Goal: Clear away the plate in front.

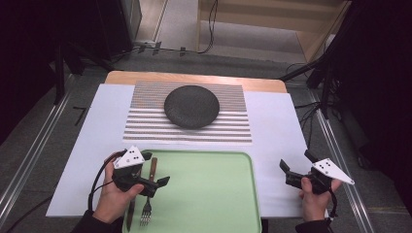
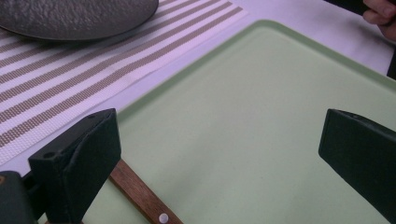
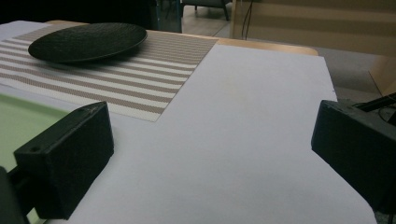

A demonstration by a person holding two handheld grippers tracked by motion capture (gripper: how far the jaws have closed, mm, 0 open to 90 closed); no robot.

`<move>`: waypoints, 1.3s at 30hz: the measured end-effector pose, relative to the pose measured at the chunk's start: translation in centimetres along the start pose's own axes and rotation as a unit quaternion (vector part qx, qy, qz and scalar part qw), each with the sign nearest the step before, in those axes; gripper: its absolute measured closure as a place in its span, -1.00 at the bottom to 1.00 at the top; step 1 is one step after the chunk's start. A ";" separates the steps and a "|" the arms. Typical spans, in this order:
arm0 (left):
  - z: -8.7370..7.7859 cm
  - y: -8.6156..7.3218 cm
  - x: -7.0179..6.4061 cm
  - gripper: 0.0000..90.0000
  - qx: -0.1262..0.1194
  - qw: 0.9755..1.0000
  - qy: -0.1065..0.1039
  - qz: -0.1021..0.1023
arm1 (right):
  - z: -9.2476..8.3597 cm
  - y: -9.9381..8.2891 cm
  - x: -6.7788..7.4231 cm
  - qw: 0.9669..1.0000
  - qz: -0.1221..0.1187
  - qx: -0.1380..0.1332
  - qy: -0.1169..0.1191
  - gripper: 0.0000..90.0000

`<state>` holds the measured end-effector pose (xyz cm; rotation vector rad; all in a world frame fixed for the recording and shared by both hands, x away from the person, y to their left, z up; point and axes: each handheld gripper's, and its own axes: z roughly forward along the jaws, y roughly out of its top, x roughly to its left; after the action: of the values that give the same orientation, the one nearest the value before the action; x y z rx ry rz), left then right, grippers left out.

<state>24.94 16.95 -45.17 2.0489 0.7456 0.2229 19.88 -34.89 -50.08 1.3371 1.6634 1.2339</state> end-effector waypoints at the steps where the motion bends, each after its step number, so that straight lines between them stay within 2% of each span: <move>1: 0.0 0.1 0.0 -1.00 0.000 1.000 0.000 0.001 | 0.0 0.0 0.0 1.000 0.000 0.000 0.000 -1.00; 6: 0.1 1.0 0.2 -1.00 -0.003 1.000 0.026 0.006 | 0.1 -0.1 0.0 1.000 -0.002 -0.001 0.002 -1.00; 8: 0.4 1.4 0.2 -1.00 0.002 0.999 0.048 0.019 | 0.1 -0.1 0.0 1.000 -0.003 0.000 0.002 -1.00; 9: 0.7 1.6 0.2 -1.00 0.007 0.998 0.048 0.026 | 0.1 -0.1 0.0 1.000 -0.003 0.000 0.003 -1.00; 11: 1.1 1.9 0.1 -1.00 0.014 0.997 0.062 0.044 | 0.1 -0.1 0.0 1.000 -0.002 0.000 0.003 -1.00; 13: 1.6 2.2 0.0 -1.00 0.024 0.996 0.064 0.060 | 0.0 -0.1 0.0 1.000 -0.004 0.000 0.003 -1.00; 16: 2.2 2.6 -0.1 -1.00 0.026 0.995 0.072 0.071 | 0.1 -0.1 0.0 1.000 -0.002 0.000 0.003 -1.00; 18: 2.7 2.8 -0.1 -1.00 0.034 0.992 0.083 0.088 | 0.1 -0.1 -0.1 1.000 -0.002 0.001 0.002 -1.00; 21: 3.1 3.2 -0.1 -1.00 0.044 0.991 0.079 0.096 | 0.1 -0.2 0.0 1.000 -0.001 0.002 0.003 -1.00; 24: 3.5 3.7 -0.1 -1.00 0.051 0.987 0.097 0.117 | 0.1 -0.2 0.0 1.000 -0.001 0.001 0.003 -1.00; 27: 3.8 4.1 0.0 -1.00 0.054 0.984 0.101 0.134 | 0.1 -0.2 0.0 1.000 -0.001 0.002 0.003 -1.00; 30: 4.1 4.6 0.1 -1.00 0.058 0.983 0.096 0.148 | 0.1 -0.2 0.0 1.000 -0.001 0.001 0.003 -1.00; 32: 4.4 4.9 0.1 -1.00 0.067 0.979 0.102 0.165 | 0.1 -0.2 0.0 1.000 -0.001 0.002 0.003 -1.00; 35: 4.9 5.4 0.2 -1.00 0.071 0.977 0.105 0.173 | 0.2 -0.2 -0.1 1.000 -0.002 0.002 0.004 -1.00; 36: 5.1 5.6 0.3 -1.00 0.077 0.975 0.108 0.181 | 0.2 -0.2 -0.1 1.000 -0.002 0.002 0.003 -1.00; 39: 5.5 5.9 0.5 -1.00 0.085 0.970 0.113 0.197 | 0.2 -0.2 -0.1 1.000 -0.001 0.002 0.004 -1.00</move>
<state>30.20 10.97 -43.51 2.3513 0.4974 0.6461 19.97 -34.95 -50.37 1.3352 1.6735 1.2358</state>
